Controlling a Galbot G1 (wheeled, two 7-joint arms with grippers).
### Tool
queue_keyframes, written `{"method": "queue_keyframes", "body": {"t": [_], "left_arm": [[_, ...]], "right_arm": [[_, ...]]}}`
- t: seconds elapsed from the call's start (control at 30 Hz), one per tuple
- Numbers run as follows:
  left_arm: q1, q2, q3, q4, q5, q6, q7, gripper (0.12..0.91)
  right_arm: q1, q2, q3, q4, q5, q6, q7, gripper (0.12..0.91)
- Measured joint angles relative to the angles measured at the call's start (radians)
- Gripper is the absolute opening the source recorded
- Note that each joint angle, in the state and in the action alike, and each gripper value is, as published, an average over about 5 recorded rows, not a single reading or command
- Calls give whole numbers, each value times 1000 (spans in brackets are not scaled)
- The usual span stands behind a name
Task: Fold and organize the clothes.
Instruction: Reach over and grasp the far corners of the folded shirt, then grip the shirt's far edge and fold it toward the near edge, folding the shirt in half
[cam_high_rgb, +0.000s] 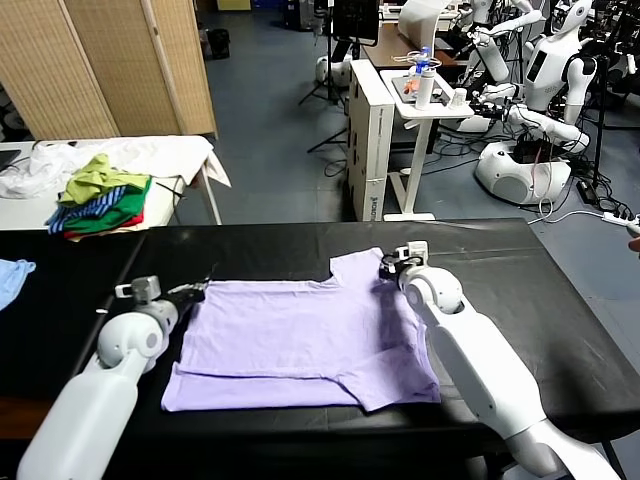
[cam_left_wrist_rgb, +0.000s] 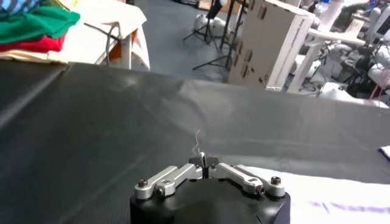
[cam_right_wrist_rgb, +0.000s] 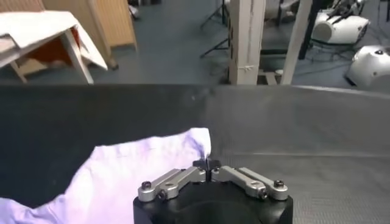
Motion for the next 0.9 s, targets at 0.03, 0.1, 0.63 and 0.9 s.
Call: {"method": "queue_keyframes", "body": {"t": [0.03, 0.1, 0.63, 0.9], "left_arm": [[9, 3, -7, -8, -1, -1, 0, 147], [29, 7, -21, -24, -1, -1, 1, 147], [209, 14, -122, -200, 10, 6, -1, 147], [314, -13, -166, -290, 29, 26, -5, 147]], "right_arm": [[-8, -9, 1, 15, 3, -3, 2, 140], [-24, -26, 3, 43, 9, -9, 5, 140], [-198, -195, 64, 292, 75, -82, 8, 140], [-340, -283, 118, 423, 81, -95, 5, 140]]}}
